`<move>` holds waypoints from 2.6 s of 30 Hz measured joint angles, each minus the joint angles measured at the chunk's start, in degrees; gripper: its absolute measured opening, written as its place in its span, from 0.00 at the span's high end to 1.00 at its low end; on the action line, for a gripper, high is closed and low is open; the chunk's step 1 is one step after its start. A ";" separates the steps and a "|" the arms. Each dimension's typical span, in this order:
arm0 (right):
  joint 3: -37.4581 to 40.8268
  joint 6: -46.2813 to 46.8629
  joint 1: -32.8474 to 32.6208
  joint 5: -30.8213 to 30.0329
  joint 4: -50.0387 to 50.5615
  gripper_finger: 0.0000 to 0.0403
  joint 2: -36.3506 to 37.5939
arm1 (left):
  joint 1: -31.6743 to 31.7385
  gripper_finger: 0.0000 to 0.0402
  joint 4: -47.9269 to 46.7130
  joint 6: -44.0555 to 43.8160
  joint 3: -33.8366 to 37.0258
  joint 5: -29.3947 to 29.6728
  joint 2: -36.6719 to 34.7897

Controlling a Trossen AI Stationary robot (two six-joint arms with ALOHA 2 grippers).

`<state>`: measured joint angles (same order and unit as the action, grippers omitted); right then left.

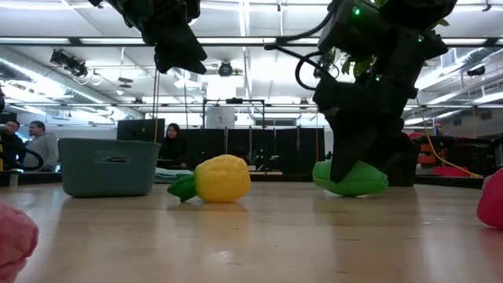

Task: Pick and placing Produce into tupperware
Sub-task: Put the corn into the blue bin

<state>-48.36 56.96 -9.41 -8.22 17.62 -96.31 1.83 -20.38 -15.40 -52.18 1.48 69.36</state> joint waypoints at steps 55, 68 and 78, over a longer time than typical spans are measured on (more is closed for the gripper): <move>-68.47 -47.98 8.87 8.55 -5.33 0.45 -39.93 | 9.38 0.57 -30.89 7.56 -46.18 1.52 -6.73; -70.14 -58.83 10.58 9.08 -2.53 0.44 -44.07 | 9.38 0.57 -31.99 7.72 -46.18 1.51 -6.69; -70.14 -66.53 10.00 17.88 -1.45 0.44 -44.58 | 9.35 0.57 -31.88 6.88 -46.16 1.52 -6.30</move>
<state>-118.50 -9.58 0.59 9.66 16.17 -140.88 11.18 -52.26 -8.52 -98.35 2.99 63.07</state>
